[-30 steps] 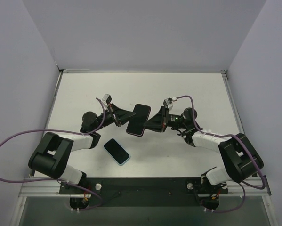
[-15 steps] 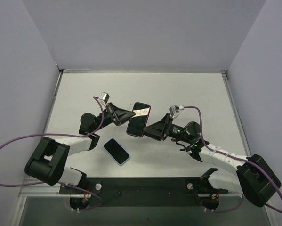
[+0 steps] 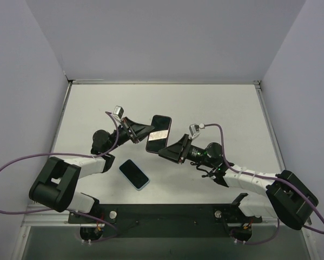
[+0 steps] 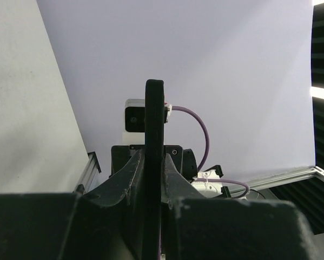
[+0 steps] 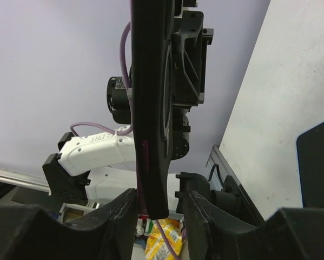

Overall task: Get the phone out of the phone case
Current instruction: Remove the phone case from the phone.

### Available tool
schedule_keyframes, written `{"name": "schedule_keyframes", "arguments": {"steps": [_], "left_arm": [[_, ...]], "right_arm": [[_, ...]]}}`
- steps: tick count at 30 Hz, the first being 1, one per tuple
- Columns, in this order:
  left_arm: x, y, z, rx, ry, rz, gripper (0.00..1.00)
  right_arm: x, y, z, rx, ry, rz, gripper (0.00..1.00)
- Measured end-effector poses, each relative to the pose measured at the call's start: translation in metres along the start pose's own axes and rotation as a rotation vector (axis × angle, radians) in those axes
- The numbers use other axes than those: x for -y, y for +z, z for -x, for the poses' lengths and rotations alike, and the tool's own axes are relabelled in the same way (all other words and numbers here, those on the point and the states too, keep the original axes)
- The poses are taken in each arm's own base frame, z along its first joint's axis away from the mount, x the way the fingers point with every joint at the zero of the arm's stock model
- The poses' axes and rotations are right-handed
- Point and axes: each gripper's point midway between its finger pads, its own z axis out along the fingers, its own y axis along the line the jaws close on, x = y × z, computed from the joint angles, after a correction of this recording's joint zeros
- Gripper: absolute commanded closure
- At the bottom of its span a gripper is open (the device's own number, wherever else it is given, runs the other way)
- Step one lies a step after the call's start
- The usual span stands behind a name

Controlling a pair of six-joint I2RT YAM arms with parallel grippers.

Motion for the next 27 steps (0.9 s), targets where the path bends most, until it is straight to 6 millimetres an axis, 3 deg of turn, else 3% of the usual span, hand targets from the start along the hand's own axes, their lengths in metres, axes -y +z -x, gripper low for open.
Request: {"name": "schedule_keyframes", "arguments": {"steps": [6,8,16,19,21,27], "left_arm": [[0.0,0.0,0.002,0.011,-0.001,0.0,1.0],[0.0,0.0,0.002,0.013,-0.001,0.0,1.0],[-0.001,0.0,0.001,0.01,-0.004,0.003,1.0],[-0.002,0.0,-0.003,-0.012,-0.002,0.004,1.0],[-0.002,0.0,-0.005,-0.019,0.003,0.004,1.0],[0.016,-0.005,0.0,0.012,0.094,-0.029,1.0]], "right_arm": [[-0.003,0.001,0.005,0.026,-0.01,0.013,0.84],[-0.004,0.001,0.006,0.032,-0.013,0.015,0.99],[-0.003,-0.003,0.008,0.058,-0.031,-0.01,1.0],[-0.002,-0.009,0.008,0.067,-0.056,-0.048,0.69],[-0.003,-0.012,0.01,0.078,-0.088,-0.086,0.56],[-0.014,-0.017,0.021,0.102,-0.196,-0.167,0.47]]}}
